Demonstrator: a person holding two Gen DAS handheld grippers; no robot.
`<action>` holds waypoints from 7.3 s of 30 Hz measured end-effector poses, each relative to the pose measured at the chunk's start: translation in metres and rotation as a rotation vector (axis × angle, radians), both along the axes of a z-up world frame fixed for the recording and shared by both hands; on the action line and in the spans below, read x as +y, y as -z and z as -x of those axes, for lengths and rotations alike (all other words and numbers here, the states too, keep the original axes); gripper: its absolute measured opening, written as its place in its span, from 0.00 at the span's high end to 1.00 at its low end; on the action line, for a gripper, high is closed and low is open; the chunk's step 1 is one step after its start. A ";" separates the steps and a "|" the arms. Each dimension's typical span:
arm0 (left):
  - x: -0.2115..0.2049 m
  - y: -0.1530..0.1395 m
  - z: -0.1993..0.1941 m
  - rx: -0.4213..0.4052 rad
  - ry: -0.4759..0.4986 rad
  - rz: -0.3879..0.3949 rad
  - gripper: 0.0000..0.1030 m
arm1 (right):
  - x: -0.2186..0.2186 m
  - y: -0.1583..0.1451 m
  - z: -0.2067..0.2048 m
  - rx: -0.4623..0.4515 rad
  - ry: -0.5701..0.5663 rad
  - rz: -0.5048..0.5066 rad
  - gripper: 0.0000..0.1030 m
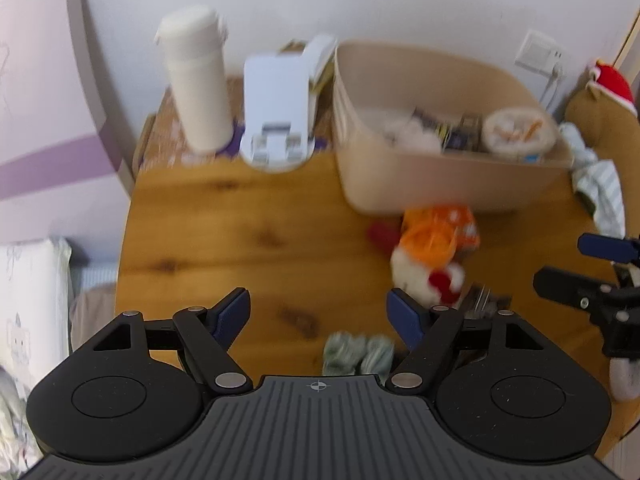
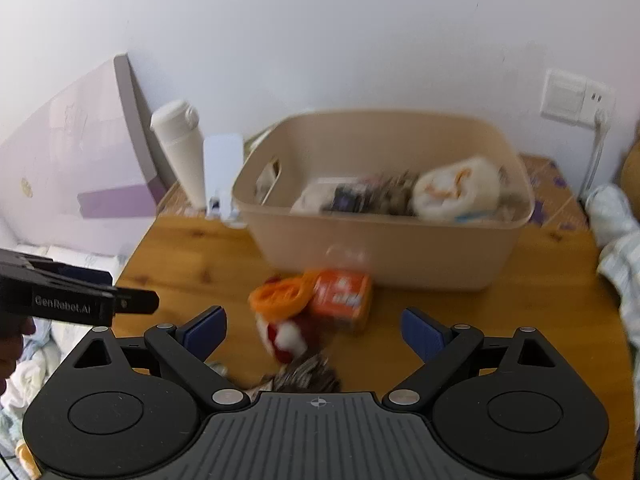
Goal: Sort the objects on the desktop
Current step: 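Move both grippers back down toward the remaining items, then grasp the green plaid scrunchie with the left gripper while the right grasps the wrapped bread, then lift the scrunchie and wrapped bread and carry them over the basket, then open both grippers to drop the scrunchie and bread into the basket, then move both grippers back down toward the orange-and-white plush, then grasp the orange plush with the right gripper while the left grasps the white Hello Kitty plush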
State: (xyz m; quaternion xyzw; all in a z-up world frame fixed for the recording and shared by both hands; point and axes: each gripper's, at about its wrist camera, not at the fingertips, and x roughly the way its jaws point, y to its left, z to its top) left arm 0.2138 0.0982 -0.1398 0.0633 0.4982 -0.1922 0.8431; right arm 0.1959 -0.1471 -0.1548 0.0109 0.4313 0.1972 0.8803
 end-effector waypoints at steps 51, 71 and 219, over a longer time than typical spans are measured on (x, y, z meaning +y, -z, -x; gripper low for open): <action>-0.029 0.098 0.010 0.139 0.063 -0.092 0.65 | 0.050 0.096 0.007 0.144 -0.250 0.298 0.74; 0.008 0.067 0.027 0.133 -0.027 0.038 0.72 | -0.040 0.055 0.035 0.237 0.014 0.056 0.79; -0.089 0.077 -0.049 0.251 -0.010 0.150 0.24 | 0.039 0.046 -0.116 0.269 -0.182 0.006 0.48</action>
